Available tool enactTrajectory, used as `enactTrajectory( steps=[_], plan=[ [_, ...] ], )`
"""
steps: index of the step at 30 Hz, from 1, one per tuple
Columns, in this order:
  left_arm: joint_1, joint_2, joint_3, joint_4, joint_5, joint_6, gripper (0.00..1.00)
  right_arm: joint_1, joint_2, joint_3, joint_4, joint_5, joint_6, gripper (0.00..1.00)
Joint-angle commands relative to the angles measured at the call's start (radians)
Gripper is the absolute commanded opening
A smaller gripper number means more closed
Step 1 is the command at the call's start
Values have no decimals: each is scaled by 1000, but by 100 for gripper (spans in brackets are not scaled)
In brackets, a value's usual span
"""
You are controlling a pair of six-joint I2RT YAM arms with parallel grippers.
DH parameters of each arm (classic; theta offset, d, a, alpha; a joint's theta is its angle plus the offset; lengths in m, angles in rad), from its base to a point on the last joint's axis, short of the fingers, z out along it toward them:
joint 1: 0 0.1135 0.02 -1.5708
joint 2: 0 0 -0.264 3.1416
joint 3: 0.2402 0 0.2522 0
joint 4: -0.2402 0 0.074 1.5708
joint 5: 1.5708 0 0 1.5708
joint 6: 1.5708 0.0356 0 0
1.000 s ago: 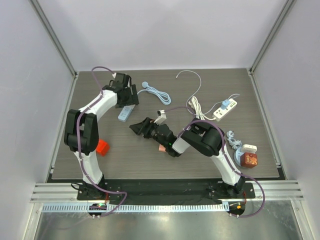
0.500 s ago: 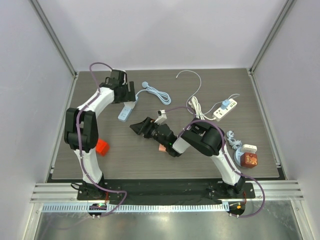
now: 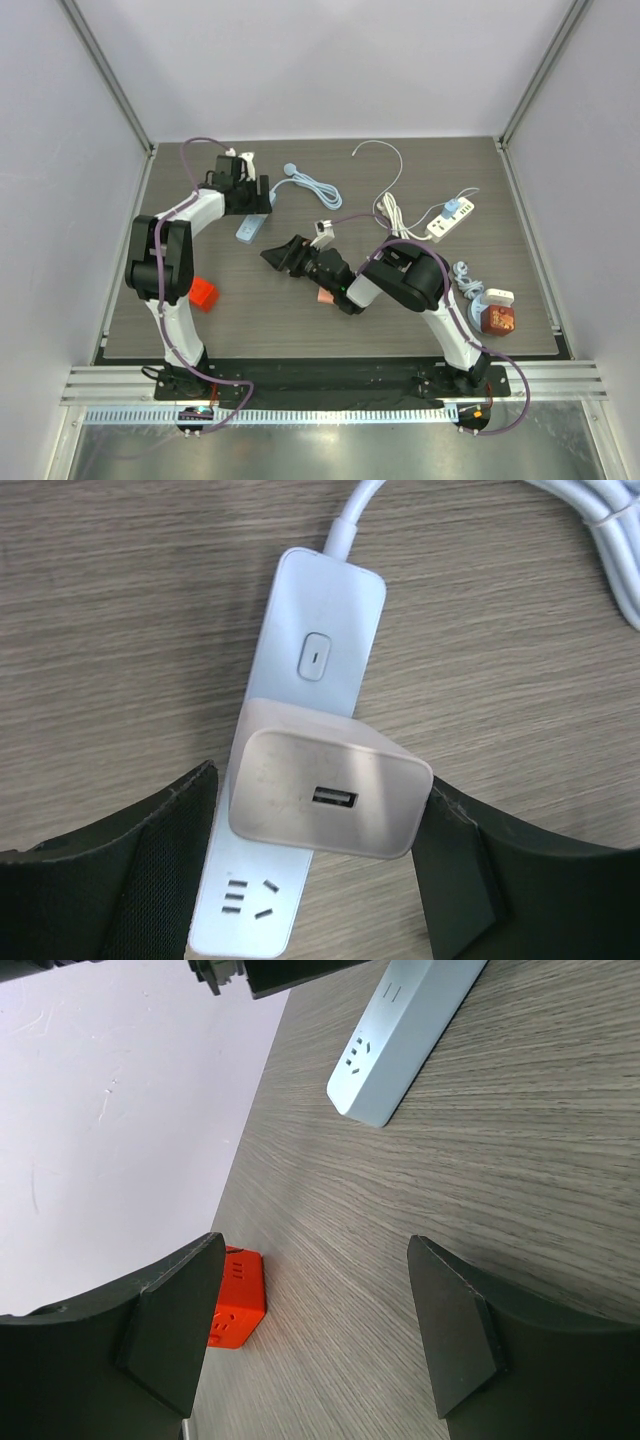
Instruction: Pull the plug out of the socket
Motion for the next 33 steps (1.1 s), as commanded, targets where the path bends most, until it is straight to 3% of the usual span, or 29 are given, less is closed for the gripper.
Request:
enactTrajectory(
  steps=[1,8,14,16,17,19,20,24,29,33],
  plan=[
    [13,-57,-32,151,75,9,74,-1,26,-10,-74,-3,-28,80],
    [13,-57,-33,191,40,-2,75,-1,34,3,-82,-11,-31,80],
    [12,-53,-18,179,65,-25,68,-3,38,15,-91,-23,-29,80],
    [7,-63,-15,171,51,-23,57,-3,37,18,-114,-17,-31,80],
    [4,-66,-14,163,40,-23,57,-3,37,18,-114,-14,-28,80],
    [-7,-66,-1,134,13,-20,40,-3,38,32,-146,-9,-26,80],
    [-10,-59,20,90,-10,-19,27,-3,40,41,-165,-5,-29,81],
    [-44,-60,57,15,-52,-14,0,-4,42,140,-324,12,-44,83],
    [-51,-123,69,-28,-75,-51,0,-11,31,237,-528,25,92,82],
    [-51,-166,71,-45,-81,-74,0,-20,49,311,-568,-35,161,83]
  ],
)
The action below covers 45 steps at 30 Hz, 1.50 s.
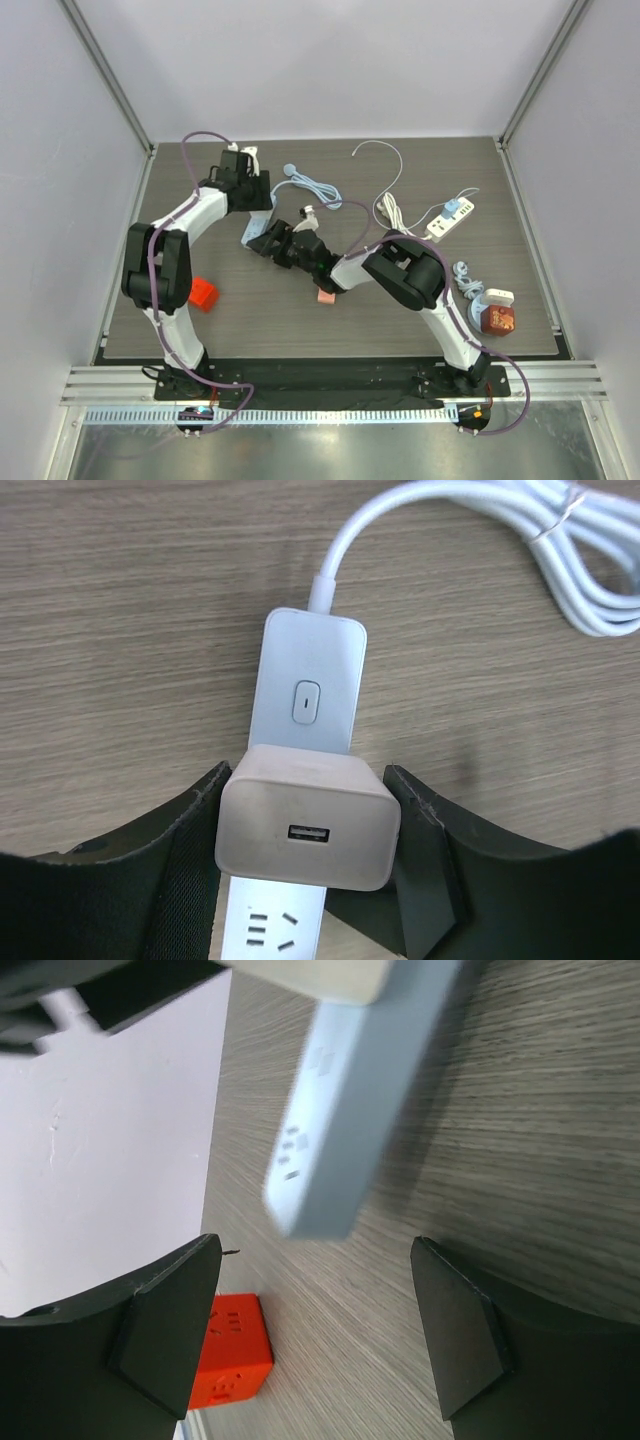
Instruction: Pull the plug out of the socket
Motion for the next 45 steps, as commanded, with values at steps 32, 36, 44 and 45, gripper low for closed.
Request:
enactTrajectory(
  steps=[32,36,44,45],
  plan=[
    [4,-135,11,23,33,-7,0,-89,187,234,3,-118,152,63],
    [4,-126,13,23,35,-10,0,-91,171,231,-3,-109,149,63],
    [4,-141,10,21,33,-17,0,-94,184,308,-202,-88,250,1],
    [4,-149,8,23,35,-20,0,-92,183,305,-209,-54,285,1]
  ],
)
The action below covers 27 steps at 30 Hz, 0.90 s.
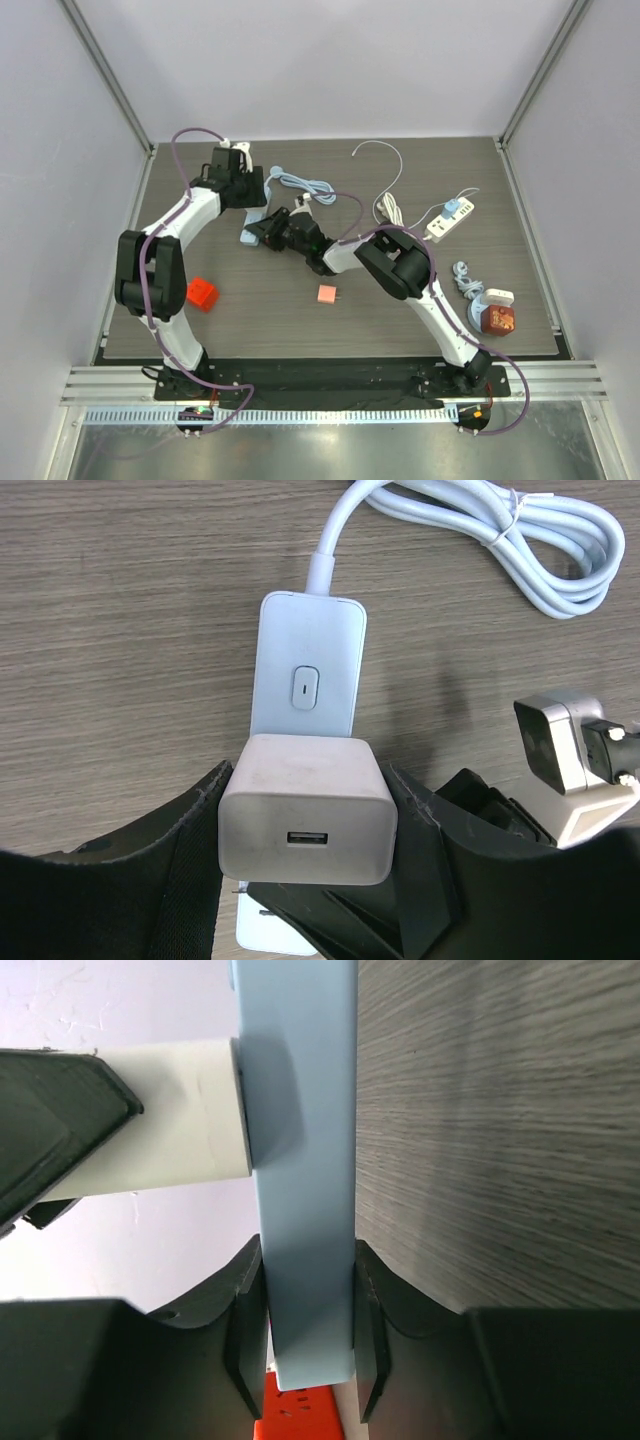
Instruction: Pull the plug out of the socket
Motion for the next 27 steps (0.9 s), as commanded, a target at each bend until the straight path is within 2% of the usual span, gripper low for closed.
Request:
enactTrajectory(
  steps=[1,4,10,14,16,18,23,27],
  plan=[
    [-9,-70,12,57,42,-24,0,-7,14,19,-146,83,93,1],
    [-9,-96,-8,83,57,-25,0,-5,13,-8,-155,96,197,1],
    [7,-152,-44,146,133,-70,0,-7,66,17,-203,64,306,1],
    [33,-179,-80,211,184,-117,0,-7,111,-35,-58,62,415,1],
    [39,-183,-83,217,192,-127,0,-7,117,-38,-47,61,425,1],
    [42,-180,-84,220,187,-133,0,-7,126,-25,-63,62,403,1],
    [47,-163,-55,153,106,-134,0,1,112,90,-371,109,198,1],
    [48,-176,-49,140,85,-133,0,5,115,127,-424,114,112,1]
  ],
)
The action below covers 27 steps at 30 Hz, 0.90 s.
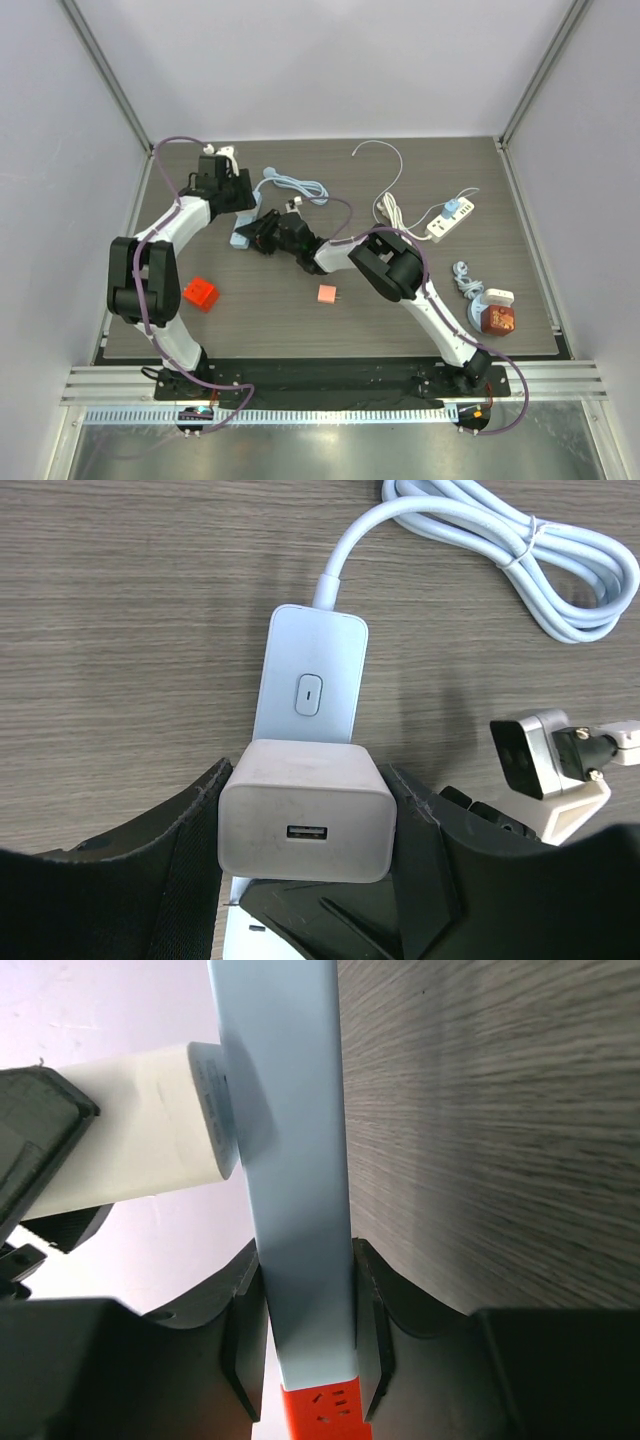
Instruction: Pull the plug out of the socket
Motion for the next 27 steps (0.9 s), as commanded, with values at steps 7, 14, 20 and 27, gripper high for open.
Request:
enactTrajectory(
  steps=[7,14,20,27],
  plan=[
    [-24,-136,74,-2,-46,-67,0,-22,63,20,-313,130,-56,1],
    [-3,-107,46,111,189,-157,0,-27,69,16,-283,113,-34,1],
    [6,-113,35,144,204,-180,0,-36,77,-15,-214,88,-12,1],
    [6,-149,66,30,30,-141,0,-39,94,-6,-181,85,3,1]
  ],
)
